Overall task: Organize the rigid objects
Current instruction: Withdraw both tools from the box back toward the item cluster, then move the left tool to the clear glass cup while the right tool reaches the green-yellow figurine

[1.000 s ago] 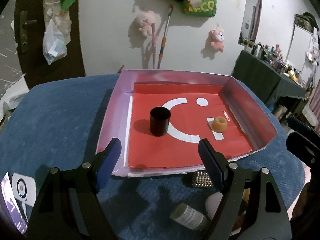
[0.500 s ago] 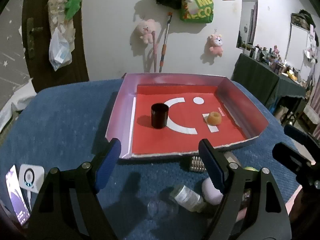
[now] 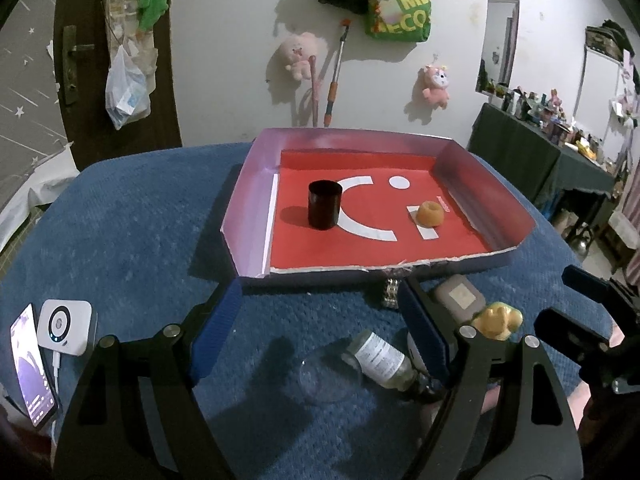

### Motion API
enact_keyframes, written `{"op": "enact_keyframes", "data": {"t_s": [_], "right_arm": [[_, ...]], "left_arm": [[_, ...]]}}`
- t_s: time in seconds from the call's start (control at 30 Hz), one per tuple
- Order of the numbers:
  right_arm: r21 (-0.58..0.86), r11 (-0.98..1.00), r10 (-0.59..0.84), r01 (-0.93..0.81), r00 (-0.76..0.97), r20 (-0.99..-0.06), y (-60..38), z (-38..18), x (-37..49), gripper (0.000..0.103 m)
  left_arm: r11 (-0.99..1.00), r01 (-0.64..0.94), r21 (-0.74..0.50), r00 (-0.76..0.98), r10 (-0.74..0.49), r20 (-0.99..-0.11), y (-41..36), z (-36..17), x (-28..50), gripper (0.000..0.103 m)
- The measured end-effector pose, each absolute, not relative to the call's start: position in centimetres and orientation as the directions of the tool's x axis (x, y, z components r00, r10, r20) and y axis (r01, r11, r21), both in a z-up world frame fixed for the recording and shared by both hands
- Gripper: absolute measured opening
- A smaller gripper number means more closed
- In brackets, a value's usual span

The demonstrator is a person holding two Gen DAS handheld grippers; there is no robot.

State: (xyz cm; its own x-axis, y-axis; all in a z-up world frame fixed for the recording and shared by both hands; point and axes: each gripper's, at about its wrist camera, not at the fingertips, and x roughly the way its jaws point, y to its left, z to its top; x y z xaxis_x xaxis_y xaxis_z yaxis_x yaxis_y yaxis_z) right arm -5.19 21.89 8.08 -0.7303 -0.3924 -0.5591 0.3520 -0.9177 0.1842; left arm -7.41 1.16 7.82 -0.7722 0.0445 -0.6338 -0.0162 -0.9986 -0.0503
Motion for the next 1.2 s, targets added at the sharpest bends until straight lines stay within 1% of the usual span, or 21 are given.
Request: {"op": "enact_keyframes", "data": {"t_s": [0.8,0.9,0.97,1.0,1.2], "right_arm": [[0.181,-0.909,-0.404,0.374,-0.693,-0.597,21.1,6.6,-3.3,0.103],[0.185,-0.908,-0.407,0.376,-0.684,-0.605,21.0,6.4,-3.2,0.098],[0.188,-0.907,-0.409,0.377,-0.678,-0.611,20.9,6.3,-3.2,0.092],[0.190,-0.906,-0.411,0.379,-0.674,-0.614,20.9,6.2,-3.2,0.091],[0.188,-0.901,-0.416,0.391,-0.655,-0.631,20.7,5.6,-2.8,0.078]], "left_arm": [[-0.998,-0.024,-0.065,-0.754,0.060,-0.654,1.5,6.6,-5.3,0.080],[-0.997,-0.022,-0.069,-0.752,0.062,-0.657,1.4,6.4,-5.0,0.080],[-0.997,-0.022,-0.078,-0.749,0.068,-0.659,1.2,6.3,-5.0,0.080],[-0.996,-0.024,-0.081,-0.748,0.072,-0.660,1.2,6.3,-4.9,0.080],[-0.997,-0.034,-0.070,-0.738,0.072,-0.671,1.1,5.6,-4.6,0.079]]}}
